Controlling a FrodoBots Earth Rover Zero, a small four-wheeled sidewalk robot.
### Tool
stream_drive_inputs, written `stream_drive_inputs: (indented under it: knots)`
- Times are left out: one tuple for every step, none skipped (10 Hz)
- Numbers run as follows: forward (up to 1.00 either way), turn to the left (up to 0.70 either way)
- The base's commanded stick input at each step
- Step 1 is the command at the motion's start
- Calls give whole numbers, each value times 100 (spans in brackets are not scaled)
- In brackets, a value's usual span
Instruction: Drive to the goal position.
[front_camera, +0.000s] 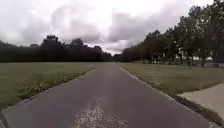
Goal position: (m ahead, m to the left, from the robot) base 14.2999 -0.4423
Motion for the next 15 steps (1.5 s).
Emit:
stream_drive_inputs:
  knots:
    - [70, 0]
    - [70, 0]
    - [70, 0]
    - [70, 0]
    - [70, 0]
    - [70, 0]
    - [70, 0]
    - [70, 0]
    - [70, 0]
    - [70, 0]
    - [70, 0]
    - [70, 0]
    - [70, 0]
    - [70, 0]
    - [70, 0]
